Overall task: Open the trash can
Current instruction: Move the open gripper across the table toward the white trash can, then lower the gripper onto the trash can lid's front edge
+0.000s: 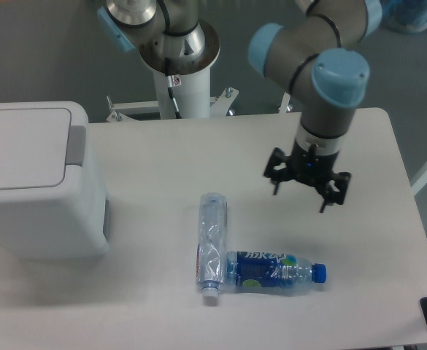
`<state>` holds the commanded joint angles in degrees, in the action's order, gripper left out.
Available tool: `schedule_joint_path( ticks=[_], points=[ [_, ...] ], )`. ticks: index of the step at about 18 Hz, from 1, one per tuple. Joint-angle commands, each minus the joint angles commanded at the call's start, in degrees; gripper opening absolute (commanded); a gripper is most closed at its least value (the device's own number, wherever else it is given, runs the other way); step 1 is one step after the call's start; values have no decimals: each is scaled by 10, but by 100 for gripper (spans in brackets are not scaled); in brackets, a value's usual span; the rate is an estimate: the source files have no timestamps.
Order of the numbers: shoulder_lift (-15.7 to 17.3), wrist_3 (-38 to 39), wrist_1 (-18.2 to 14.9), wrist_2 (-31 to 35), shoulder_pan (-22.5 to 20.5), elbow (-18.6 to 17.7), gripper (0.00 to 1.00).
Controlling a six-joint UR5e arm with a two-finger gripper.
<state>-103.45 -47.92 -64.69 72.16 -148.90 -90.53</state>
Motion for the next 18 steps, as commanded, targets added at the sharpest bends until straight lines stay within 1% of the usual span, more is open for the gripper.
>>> schedule_joint_path(
  ticks=[4,6,9,13,15,18],
  points=[
    [23,98,-4,-4,49,-1,100],
    [27,135,-4,-19,77,-3,100],
    [50,193,-6,-45,100,-5,100],
    [69,251,-6,-75,130,-4,100],
    [80,273,-6,-77,138,-5,100],
    [84,294,-6,-78,159,-11,100]
  ],
)
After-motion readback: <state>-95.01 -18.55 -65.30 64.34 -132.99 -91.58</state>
